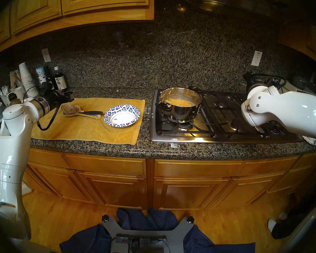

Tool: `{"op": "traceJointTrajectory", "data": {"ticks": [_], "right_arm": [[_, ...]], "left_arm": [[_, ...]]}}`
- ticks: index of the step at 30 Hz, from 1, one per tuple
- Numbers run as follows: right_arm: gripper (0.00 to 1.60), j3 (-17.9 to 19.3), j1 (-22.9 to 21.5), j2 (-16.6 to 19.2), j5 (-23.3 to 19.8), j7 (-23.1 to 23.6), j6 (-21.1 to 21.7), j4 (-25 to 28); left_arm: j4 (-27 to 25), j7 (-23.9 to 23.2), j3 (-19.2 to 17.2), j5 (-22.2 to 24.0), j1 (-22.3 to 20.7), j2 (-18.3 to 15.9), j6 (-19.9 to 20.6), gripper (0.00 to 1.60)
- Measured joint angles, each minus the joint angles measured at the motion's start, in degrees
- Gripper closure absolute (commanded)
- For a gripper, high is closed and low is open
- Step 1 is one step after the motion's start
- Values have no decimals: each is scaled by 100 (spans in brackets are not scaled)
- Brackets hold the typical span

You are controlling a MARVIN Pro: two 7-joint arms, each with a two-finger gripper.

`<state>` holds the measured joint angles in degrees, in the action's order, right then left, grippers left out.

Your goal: Scoop oatmeal into bowl

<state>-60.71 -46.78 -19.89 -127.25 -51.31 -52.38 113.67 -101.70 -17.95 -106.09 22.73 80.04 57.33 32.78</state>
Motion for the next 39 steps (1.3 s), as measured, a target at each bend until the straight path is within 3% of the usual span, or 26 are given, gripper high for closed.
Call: {"op": "traceJointTrajectory", "data": {"ticks": [11,26,39], "right_arm": [[0,-19,-1,-17,-22,4,-10,-1],[0,-39,-3,-31,-41,8,-24,-1],[0,-53,-4,-37,-48,11,-31,-1]], "left_arm": [[-512,-163,320,-658,486,-213,-717,0],[-547,239,757,-2368,1337,-610,-2035,0],[-380,346,821,-2727,1595,-698,-2843,0]]}}
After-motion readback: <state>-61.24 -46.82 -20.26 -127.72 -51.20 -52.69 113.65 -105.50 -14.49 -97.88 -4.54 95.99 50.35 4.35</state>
